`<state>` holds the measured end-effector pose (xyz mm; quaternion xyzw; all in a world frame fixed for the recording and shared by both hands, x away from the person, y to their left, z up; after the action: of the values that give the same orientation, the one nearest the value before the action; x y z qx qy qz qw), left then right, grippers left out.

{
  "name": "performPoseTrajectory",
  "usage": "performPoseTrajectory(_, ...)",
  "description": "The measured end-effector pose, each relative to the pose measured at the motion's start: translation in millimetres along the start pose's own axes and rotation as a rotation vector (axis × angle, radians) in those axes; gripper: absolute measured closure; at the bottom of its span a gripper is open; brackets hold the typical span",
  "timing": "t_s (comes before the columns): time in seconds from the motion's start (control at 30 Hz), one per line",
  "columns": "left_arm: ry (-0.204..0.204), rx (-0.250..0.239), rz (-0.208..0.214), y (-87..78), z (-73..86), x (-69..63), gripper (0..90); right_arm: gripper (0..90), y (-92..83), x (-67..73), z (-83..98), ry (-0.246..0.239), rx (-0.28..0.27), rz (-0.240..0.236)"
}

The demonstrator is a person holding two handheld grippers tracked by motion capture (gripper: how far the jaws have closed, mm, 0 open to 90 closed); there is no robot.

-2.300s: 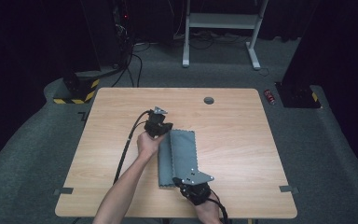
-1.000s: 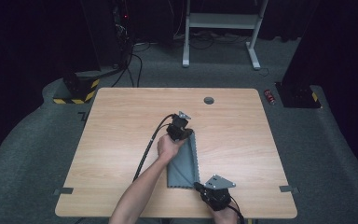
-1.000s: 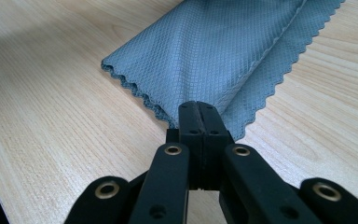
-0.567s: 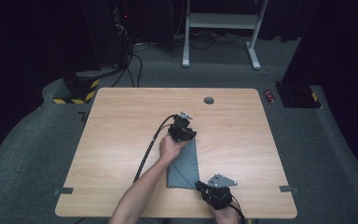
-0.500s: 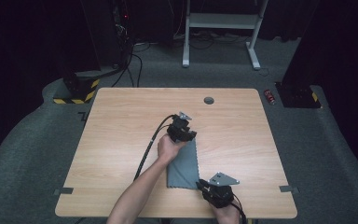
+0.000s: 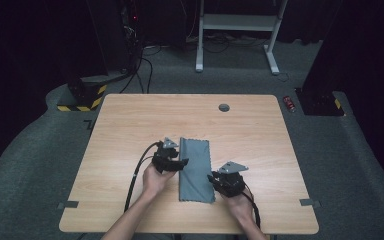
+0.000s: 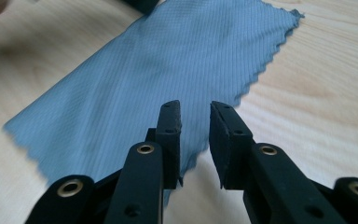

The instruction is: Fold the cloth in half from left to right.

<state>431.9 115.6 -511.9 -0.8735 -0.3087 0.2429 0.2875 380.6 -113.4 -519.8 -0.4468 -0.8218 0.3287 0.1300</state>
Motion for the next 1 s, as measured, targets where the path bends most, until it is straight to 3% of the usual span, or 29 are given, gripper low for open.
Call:
performPoseTrajectory(0.07, -0.006, -0.004, 0.010, -5.2, 19.3, -10.1, 45.0, 73.0, 7.9, 0.1, -6.0, -0.008, 0.016, -0.006)
performPoseTrajectory(0.23, -0.004, 0.001, 0.013, -8.6, 36.7, -22.9, 44.1, 72.2, 20.0, 3.2, -13.9, -0.042, 0.041, -0.007)
performPoseTrajectory(0.43, 0.039, 0.027, -0.030, -12.4, 51.5, -37.2, 43.4, 73.9, 34.0, 3.0, -15.6, -0.064, 0.068, -0.003)
performPoseTrajectory(0.47, 0.073, 0.035, -0.058, -15.2, 56.4, -41.4, 43.4, 74.7, 34.2, 1.7, -15.7, -0.068, 0.069, -0.002)
performPoseTrajectory(0.53, 0.081, 0.034, -0.069, -16.8, 59.3, -43.8, 43.4, 75.0, 34.7, 0.6, -15.9, -0.072, 0.066, 0.003)
performPoseTrajectory(0.77, 0.063, -0.012, -0.056, -29.5, 77.7, -52.1, 41.7, 74.0, 40.3, -6.5, -26.2, -0.103, 0.093, 0.035)
performPoseTrajectory(0.9, 0.086, -0.048, -0.066, -28.3, 83.1, -54.8, 40.2, 73.0, 44.0, -11.4, -35.3, -0.079, 0.061, 0.044)
performPoseTrajectory(0.93, 0.095, -0.041, -0.077, -28.2, 83.1, -55.7, 39.4, 72.4, 50.3, -15.7, -41.9, -0.051, 0.050, 0.052)
performPoseTrajectory(1.0, 0.090, -0.043, -0.075, -28.1, 83.2, -55.9, 39.3, 72.4, 53.6, -17.7, -45.6, -0.042, 0.047, 0.056)
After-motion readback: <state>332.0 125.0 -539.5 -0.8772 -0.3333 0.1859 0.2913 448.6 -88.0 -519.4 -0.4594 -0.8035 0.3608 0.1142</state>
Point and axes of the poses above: each handheld gripper's, and its own axes: y roughly forward along the jaws, z roughly out of its underside, x roughly to its left, the point moved 2 cm from there along y, roughly forward along the jaws, and after that the axes turned 11 degrees about z, right-handed, at the moved point
